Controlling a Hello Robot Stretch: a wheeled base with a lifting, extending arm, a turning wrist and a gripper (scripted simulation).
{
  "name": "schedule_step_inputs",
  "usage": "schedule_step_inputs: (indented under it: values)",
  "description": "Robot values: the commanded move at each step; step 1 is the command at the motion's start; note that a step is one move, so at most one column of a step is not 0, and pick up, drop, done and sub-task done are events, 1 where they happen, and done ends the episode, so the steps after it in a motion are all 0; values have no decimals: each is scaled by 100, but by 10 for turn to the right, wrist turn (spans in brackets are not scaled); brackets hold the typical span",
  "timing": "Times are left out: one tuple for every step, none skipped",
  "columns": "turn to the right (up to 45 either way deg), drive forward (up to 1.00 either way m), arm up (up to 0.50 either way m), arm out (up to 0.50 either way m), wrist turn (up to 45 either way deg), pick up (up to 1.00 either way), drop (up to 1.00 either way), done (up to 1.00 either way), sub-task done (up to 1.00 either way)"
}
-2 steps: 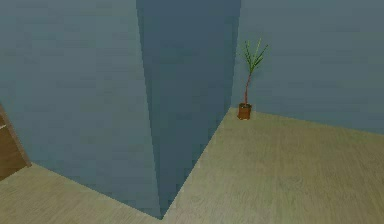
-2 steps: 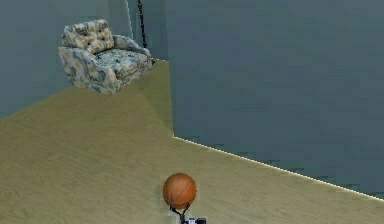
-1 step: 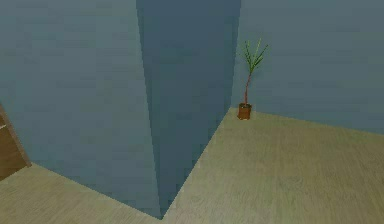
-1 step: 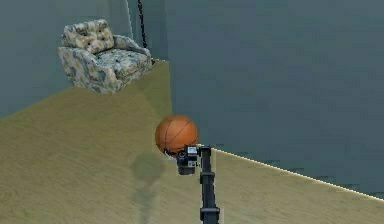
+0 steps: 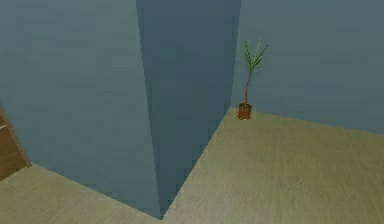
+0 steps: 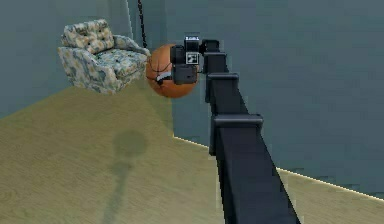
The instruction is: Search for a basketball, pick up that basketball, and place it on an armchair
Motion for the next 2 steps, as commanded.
schedule_step_inputs:
  values:
    - [0, 0, 0, 0, -450, 0, 0, 0, 0]
    - [0, 0, 0, 0, -450, 0, 0, 0, 0]
